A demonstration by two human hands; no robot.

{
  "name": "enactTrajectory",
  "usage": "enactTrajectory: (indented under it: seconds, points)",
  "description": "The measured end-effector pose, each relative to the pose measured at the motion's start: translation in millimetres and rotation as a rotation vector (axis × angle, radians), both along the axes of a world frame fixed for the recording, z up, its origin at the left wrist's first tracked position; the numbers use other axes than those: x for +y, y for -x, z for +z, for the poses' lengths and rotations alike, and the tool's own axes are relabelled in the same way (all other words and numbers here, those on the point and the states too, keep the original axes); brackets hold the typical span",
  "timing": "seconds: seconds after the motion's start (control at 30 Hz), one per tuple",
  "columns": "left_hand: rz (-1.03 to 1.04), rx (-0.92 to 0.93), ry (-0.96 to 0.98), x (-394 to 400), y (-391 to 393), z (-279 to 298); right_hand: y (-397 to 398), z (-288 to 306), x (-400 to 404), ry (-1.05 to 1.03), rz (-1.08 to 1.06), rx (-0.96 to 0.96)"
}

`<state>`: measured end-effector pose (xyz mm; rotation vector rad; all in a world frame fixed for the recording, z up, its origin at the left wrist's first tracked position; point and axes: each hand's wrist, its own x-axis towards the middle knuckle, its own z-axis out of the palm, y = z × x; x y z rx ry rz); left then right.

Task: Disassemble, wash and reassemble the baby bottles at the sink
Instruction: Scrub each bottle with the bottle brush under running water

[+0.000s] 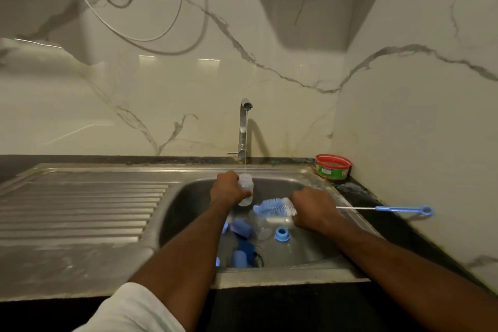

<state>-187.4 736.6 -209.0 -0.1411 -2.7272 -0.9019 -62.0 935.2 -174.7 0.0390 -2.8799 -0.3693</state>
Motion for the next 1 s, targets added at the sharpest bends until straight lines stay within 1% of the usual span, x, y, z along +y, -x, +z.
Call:
enactTrajectory:
  seconds: [0.13, 0.37, 0.47, 0.67, 0.87, 1.0]
  points:
    - [-0.022, -0.006, 0.006, 2, -1, 1, 2, -1, 4, 0.041, -0.005, -0.044]
    - [-0.08, 0.002, 0.061, -5, -7, -7, 1, -7, -2, 0.067, 0.023, -0.051]
    - [-0.08, 0.027, 0.047, -7, -4, -5, 5, -9, -7, 0.097, 0.042, -0.084]
    - [-0.087, 0.005, 0.037, -2, -8, -5, 1, -8, -11, 0.128, 0.055, -0.068]
    - [-0.079, 0.088, -0.058, 11, -7, -2, 5, -7, -6, 0.142, 0.055, -0.046]
    - [-0.039, 0.133, -0.121, 9, -8, -2, 8, -3, -5, 0.151, 0.063, -0.02]
